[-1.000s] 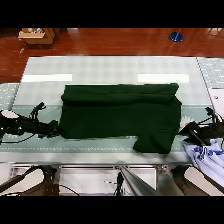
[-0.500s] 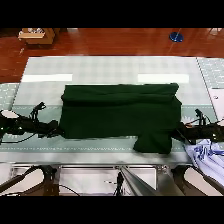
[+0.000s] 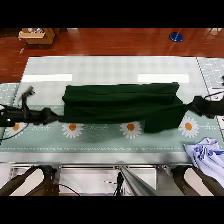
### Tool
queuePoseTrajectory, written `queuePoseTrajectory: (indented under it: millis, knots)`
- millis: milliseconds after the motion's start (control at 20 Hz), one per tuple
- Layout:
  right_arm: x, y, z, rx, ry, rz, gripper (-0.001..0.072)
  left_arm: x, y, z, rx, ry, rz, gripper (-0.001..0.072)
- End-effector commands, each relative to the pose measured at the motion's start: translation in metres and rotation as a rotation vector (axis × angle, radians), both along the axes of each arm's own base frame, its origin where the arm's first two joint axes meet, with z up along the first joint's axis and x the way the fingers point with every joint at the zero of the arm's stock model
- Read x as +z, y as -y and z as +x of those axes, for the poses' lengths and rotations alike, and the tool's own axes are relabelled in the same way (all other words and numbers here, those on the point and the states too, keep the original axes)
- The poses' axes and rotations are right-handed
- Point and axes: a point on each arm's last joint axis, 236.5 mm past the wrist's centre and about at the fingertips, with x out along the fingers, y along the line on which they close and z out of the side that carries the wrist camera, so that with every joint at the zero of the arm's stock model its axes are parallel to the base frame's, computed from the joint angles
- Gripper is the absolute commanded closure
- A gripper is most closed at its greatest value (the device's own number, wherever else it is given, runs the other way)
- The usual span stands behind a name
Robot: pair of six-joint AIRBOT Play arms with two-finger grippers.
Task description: Fold the shirts.
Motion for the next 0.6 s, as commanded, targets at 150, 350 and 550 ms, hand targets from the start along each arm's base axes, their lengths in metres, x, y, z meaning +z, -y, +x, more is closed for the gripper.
queuePoseTrajectory:
  millis: [150,350,550]
  knots:
    - [0.064,0.02,0.062,-0.141,0.275,-0.02,0.0679,0.09,-0.01,0.077,0.126,0.306,-0.036,0.0677]
    - [0.048,0.004,0.099,-0.157,0.308,0.001,0.0678,0.074,-0.006,0.104,0.127,0.29,-0.026,0.0677]
    - [0.02,0.006,0.14,-0.226,0.333,-0.044,0.0678,0.038,0.005,0.139,0.119,0.241,-0.011,0.0677]
